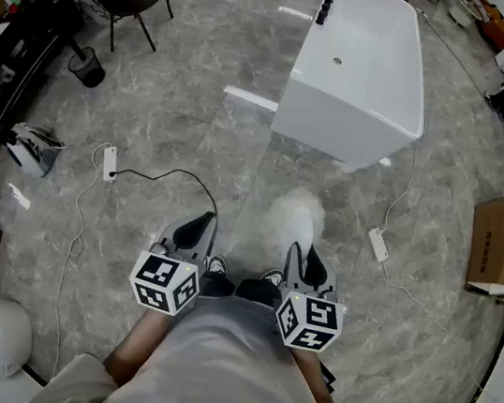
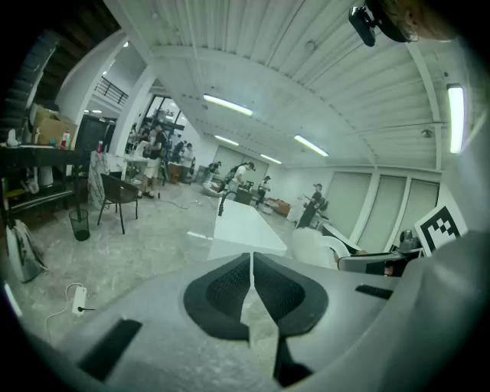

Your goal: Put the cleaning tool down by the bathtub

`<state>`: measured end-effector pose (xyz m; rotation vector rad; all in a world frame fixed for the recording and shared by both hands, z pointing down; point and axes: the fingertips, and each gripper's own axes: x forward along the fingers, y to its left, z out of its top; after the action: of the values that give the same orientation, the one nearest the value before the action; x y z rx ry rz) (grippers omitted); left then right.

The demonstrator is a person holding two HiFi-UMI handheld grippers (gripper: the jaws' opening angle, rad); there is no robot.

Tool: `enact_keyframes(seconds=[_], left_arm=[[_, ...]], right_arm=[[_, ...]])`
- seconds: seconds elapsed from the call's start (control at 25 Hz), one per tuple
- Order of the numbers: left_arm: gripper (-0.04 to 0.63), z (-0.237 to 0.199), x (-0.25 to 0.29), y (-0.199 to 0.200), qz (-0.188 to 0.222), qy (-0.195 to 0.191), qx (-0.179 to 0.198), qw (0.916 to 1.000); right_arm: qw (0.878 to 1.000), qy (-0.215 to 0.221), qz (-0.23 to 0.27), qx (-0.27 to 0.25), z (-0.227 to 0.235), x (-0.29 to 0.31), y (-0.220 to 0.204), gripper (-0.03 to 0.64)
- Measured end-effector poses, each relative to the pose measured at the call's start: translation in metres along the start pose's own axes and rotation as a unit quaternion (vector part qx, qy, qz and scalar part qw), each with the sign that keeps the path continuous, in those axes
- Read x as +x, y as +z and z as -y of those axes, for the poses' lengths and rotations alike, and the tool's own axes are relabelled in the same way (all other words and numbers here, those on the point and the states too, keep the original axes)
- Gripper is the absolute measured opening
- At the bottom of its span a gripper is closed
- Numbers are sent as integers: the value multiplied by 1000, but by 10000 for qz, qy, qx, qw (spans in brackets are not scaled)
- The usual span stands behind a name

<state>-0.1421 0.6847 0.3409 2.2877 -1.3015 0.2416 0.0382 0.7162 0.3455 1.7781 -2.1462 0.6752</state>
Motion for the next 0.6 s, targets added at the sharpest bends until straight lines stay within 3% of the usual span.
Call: enact_keyframes(seconds=[0.36,0.6], left_arm=[[9,-23,-11,2,3,-119,-99,9999],[9,-39,-15,-1,20,-223,-168,9996]], right_arm=[[9998,-94,-132,-78,-19,7,-8,84],[10000,77,-3,36,-40,18,1,84]])
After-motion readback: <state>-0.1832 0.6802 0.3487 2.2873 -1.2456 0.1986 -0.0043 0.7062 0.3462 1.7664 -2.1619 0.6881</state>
